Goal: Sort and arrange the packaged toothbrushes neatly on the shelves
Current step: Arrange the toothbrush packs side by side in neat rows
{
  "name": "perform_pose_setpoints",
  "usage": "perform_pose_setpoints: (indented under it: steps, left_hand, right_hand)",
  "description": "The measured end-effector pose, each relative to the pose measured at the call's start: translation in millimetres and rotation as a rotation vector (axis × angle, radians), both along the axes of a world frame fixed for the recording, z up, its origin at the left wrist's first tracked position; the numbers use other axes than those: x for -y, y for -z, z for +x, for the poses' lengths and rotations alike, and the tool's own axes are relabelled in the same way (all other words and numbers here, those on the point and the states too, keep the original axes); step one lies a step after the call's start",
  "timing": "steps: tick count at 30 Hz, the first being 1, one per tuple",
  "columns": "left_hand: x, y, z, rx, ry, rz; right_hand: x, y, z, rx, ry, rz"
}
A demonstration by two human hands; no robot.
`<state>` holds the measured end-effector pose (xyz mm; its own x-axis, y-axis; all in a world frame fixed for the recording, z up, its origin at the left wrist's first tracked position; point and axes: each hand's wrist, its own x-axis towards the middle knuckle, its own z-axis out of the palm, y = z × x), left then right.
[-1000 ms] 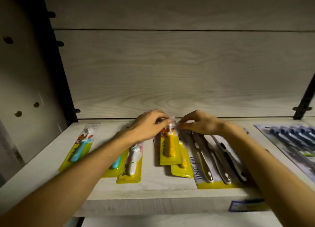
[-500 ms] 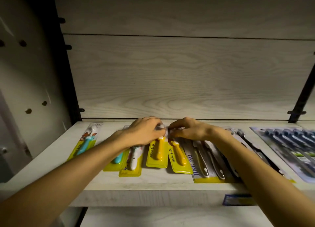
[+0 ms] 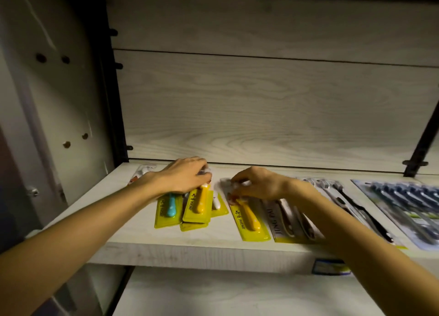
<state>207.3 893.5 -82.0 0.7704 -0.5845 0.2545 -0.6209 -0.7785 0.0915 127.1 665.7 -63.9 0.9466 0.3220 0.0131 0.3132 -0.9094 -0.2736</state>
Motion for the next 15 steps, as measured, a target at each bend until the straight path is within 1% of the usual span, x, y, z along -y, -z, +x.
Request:
perform_pose_setpoints:
  steps: [3, 8, 11, 13, 15]
  left_hand:
    - [-1.1, -5.3, -1.0, -0.027, -0.005, -0.069]
    - [24.4, -15.0, -8.7, 0.077, 0.002, -0.245]
    - [49.3, -7.9, -15.0, 0.060, -0.046, -0.187]
    - [61.4, 0.9, -18.9, 0.081, -0.065, -0.146]
    - [66.9, 8.9, -20.0, 0.095, -0.068, -0.156]
  right_hand:
    - [11.5, -0.3, -3.0, 0.019, 0.018, 0.104]
    - [14.9, 5.8, 0.3, 0.165, 0.102, 0.116]
    - [12.8, 10.3, 1.5, 0.211, 0.183, 0.164]
    - [12.5, 15.9, 1.5, 0.151, 0.213, 0.125]
    - [13.6, 20.1, 0.7, 0.081, 0.211, 0.120]
